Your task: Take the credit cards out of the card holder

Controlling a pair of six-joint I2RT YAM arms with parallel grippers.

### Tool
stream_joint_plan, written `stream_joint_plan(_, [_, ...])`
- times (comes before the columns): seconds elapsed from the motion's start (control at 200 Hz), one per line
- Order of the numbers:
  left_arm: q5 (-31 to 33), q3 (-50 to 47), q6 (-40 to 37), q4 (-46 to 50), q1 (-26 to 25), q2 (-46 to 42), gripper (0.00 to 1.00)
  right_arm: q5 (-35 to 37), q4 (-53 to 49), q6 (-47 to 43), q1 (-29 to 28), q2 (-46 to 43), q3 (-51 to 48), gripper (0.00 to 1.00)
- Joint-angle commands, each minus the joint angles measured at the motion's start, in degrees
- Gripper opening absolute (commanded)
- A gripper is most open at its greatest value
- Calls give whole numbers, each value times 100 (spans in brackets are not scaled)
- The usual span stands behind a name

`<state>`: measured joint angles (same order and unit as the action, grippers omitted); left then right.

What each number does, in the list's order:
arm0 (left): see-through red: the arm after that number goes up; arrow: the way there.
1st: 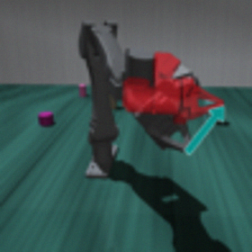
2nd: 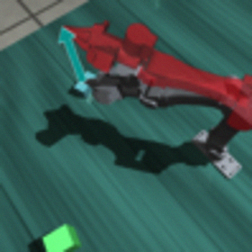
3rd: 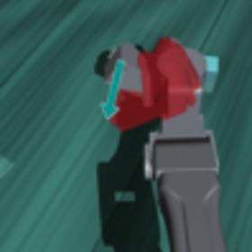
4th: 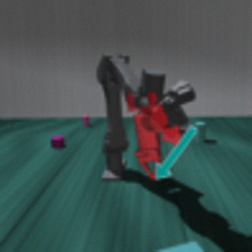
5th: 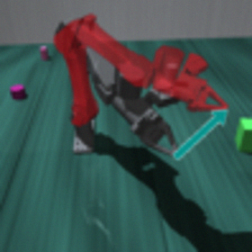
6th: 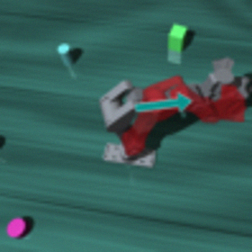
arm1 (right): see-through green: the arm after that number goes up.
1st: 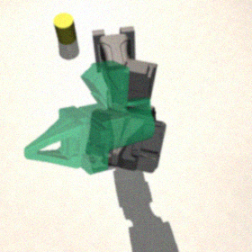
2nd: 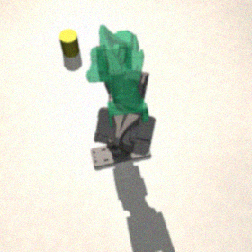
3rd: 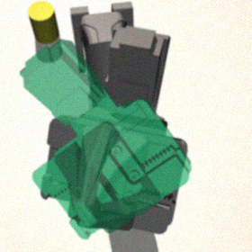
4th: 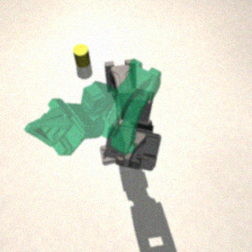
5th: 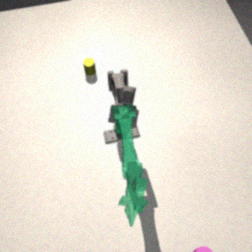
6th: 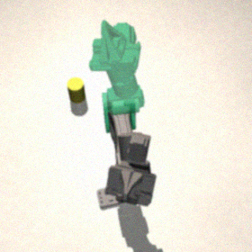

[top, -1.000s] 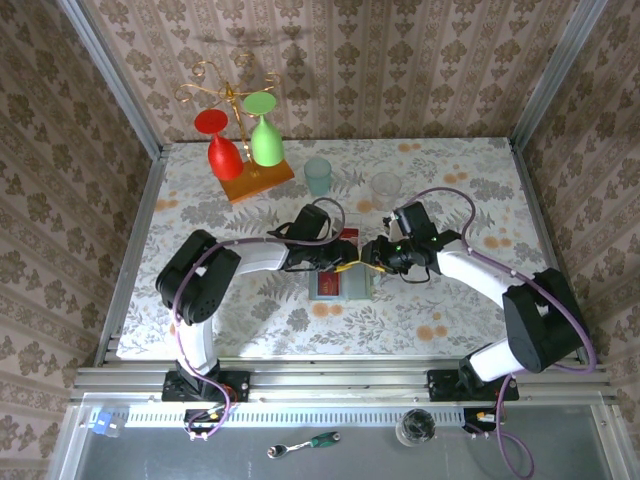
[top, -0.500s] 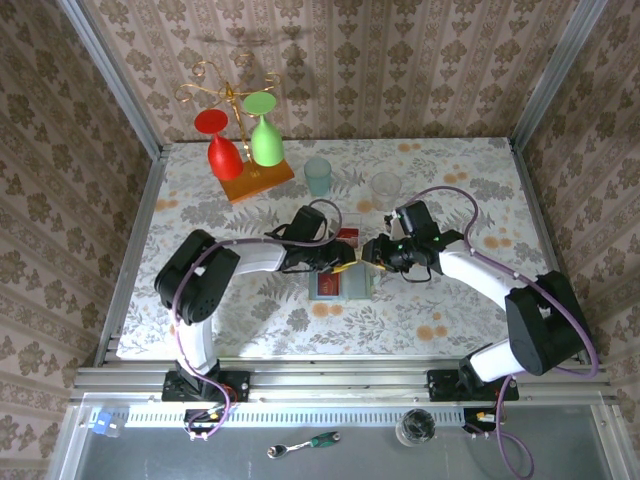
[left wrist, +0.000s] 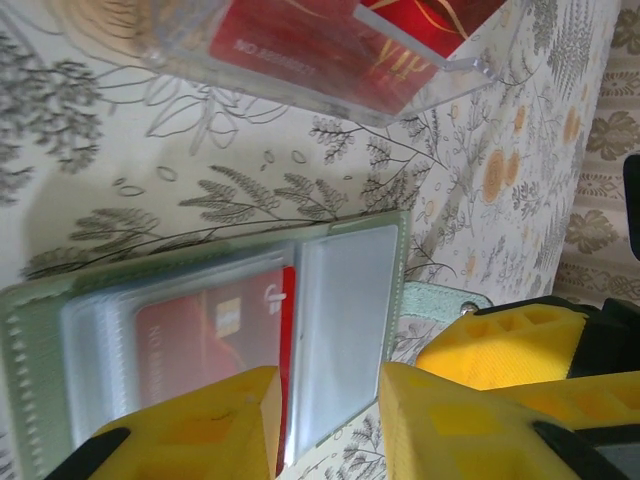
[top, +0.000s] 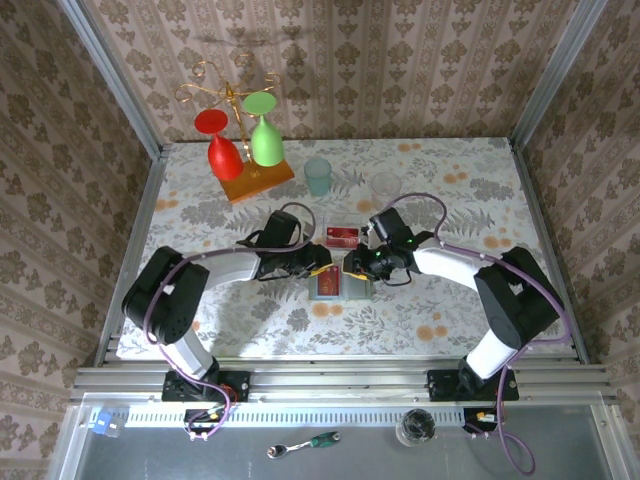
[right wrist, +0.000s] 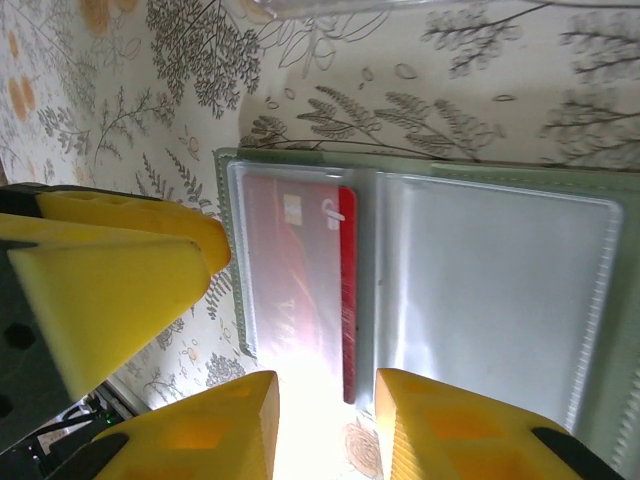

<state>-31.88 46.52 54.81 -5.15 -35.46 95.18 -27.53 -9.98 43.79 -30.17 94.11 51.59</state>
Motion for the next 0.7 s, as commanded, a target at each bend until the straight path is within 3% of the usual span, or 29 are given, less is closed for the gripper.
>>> stream_joint_plan(0.0, [175,-134,-324,432,73,-238,32,-104,144,109,-122,192,215,33])
stream_joint_plan(0.695, [410,-362,-624,783,94,-119,6,-212,347,193,-281,668,370,31])
